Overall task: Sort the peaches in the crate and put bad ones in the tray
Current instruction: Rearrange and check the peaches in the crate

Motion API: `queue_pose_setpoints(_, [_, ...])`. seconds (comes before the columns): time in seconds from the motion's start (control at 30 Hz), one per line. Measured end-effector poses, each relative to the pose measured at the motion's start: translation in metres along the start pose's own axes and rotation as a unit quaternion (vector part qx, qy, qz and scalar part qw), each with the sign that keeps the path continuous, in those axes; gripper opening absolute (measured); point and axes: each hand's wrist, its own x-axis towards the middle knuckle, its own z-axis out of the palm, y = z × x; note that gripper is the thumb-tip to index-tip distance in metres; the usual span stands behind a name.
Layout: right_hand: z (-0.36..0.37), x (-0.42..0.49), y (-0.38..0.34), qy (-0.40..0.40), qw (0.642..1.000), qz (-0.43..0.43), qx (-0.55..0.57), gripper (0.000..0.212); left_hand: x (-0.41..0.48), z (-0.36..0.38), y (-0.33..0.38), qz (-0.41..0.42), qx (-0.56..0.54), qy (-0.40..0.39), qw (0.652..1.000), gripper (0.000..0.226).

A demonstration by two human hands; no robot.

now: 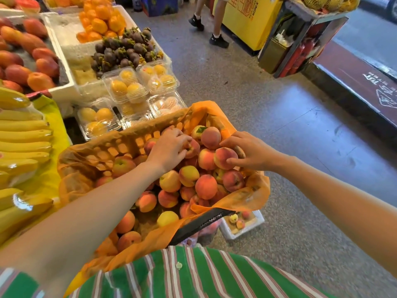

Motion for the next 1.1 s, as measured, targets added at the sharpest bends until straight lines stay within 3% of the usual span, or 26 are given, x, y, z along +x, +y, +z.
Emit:
queue_pose_setpoints(0.13, [-0.007,0.016,-0.023,0.031,0.994,-0.032,0.104,0.034,-0.013,-0.021,-0.008,0.006,-0.055,-0.009,0.998,0.029])
queue_pose_setpoints(0.27, [-0.003,0.04,-0.066,0.005,0.983,-0.091,0.162,0.023,-0.055,-0.051,-0.027,-0.022,-0.067,-0.049,0.996,0.016])
queue_pose_setpoints(0.43, [0.032,0.072,-0.116,-0.146,0.971,-0.135,0.131,0.024,-0.119,-0.071,-0.053,-0.035,0.054,-0.139,0.988,0.015])
queue_pose_setpoints(0.53, [0.066,0.089,-0.132,-0.222,0.96,-0.154,0.067,0.036,-0.139,-0.071,-0.061,-0.02,0.179,-0.127,0.975,0.023])
queue_pose_setpoints(0.6, [0.085,0.099,-0.137,-0.241,0.958,-0.147,0.046,0.045,-0.148,-0.073,-0.067,-0.056,0.201,-0.091,0.974,0.026])
queue_pose_setpoints(0.77, [0.111,0.121,-0.152,-0.241,0.961,-0.101,0.092,0.058,-0.171,-0.07,-0.09,-0.149,0.143,0.003,0.978,0.049])
queue_pose_setpoints(0.9, [0.138,0.139,-0.166,-0.252,0.963,-0.058,0.076,0.063,-0.182,-0.064,-0.105,-0.159,0.106,0.021,0.981,0.042])
queue_pose_setpoints(1.1, [0.182,0.143,-0.183,-0.101,0.994,0.025,0.015,0.059,-0.186,-0.06,-0.112,-0.146,0.069,0.051,0.986,0.029])
